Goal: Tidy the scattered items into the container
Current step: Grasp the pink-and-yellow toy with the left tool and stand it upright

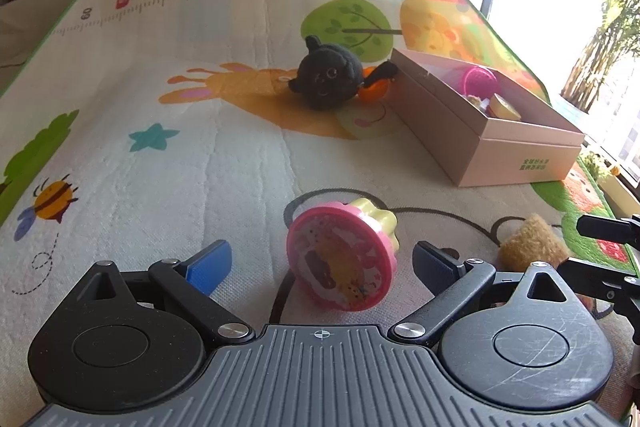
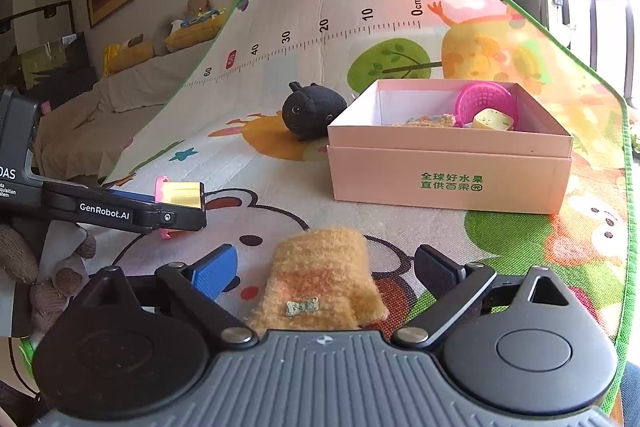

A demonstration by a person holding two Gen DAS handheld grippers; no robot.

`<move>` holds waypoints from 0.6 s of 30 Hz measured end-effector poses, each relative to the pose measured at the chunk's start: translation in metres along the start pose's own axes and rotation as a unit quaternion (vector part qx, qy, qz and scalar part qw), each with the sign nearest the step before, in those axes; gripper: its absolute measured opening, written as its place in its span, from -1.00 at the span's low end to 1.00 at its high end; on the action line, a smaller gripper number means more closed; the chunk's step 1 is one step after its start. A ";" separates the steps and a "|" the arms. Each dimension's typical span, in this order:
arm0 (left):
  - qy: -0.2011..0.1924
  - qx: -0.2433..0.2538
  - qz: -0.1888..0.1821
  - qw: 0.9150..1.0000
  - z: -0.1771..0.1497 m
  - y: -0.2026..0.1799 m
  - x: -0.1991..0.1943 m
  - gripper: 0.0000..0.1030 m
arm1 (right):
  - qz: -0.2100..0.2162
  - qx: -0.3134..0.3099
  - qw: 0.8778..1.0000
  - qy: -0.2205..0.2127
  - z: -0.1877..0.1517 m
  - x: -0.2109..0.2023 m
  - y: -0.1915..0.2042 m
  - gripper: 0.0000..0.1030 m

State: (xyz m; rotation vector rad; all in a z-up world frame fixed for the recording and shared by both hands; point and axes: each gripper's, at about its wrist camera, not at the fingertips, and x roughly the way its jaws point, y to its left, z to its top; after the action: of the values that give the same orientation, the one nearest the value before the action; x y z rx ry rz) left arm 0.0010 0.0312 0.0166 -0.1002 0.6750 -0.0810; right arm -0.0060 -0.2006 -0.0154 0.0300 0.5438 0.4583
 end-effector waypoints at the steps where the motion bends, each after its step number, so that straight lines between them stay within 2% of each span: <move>1: -0.003 0.001 -0.001 1.000 0.001 0.000 0.000 0.62 | 0.001 0.003 1.000 0.003 0.000 0.001 -0.001 0.86; 2: -0.003 0.003 -0.003 1.000 0.001 0.000 0.000 0.47 | 0.002 0.007 1.000 0.005 0.000 0.002 -0.002 0.86; 4: -0.003 0.012 -0.001 1.000 0.000 -0.001 -0.001 0.35 | 0.004 0.016 1.000 0.008 0.000 0.003 -0.005 0.87; 5: -0.003 0.018 -0.003 1.000 0.000 -0.002 -0.002 0.18 | 0.005 0.020 1.000 0.009 0.000 0.003 -0.006 0.88; 10: -0.007 0.089 0.009 0.996 0.004 -0.014 -0.012 0.17 | 0.008 0.034 0.999 0.013 0.000 0.004 -0.010 0.91; 15: -0.006 0.180 0.008 0.984 0.007 -0.037 -0.022 0.18 | 0.010 0.039 0.999 0.011 -0.001 0.004 -0.011 0.94; 18: 0.003 0.222 -0.018 0.975 0.007 -0.052 -0.027 0.18 | 0.011 0.042 0.999 0.010 -0.001 0.004 -0.012 0.95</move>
State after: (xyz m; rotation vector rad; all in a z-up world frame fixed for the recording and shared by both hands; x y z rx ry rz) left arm -0.0177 -0.0166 0.0449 0.3181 0.6481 -0.2639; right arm 0.0016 -0.2097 -0.0195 0.1118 0.5829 0.4583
